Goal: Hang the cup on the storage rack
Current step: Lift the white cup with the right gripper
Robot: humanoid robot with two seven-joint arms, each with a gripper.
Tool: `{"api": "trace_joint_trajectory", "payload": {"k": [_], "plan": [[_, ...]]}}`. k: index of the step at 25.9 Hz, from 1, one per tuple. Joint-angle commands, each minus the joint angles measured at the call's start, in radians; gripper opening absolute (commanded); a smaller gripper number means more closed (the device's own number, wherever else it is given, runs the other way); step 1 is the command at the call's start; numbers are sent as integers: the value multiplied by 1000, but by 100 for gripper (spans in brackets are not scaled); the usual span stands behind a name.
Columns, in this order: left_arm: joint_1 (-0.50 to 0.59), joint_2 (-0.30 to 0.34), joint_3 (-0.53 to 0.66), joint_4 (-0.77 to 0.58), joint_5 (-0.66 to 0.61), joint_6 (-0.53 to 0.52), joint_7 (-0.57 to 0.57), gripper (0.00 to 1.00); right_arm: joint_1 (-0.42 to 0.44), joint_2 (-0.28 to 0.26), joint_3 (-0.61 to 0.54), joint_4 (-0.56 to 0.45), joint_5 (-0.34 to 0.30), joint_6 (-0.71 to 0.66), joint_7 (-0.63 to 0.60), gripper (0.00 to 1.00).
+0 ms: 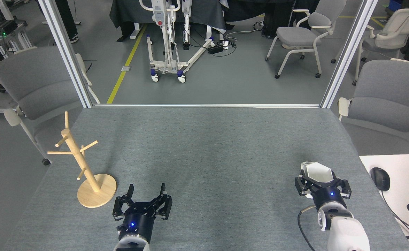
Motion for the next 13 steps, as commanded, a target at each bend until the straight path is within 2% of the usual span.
{"api": "trace_joint_trajectory", "payload": {"k": [1, 13], "plan": [[1, 0, 2, 0, 0, 0, 0, 99, -5, -1, 0, 10, -12, 0, -1, 99], [3, 0, 0, 0, 0, -3, 0, 99, -3, 1, 0, 19, -12, 0, 0, 97]]}}
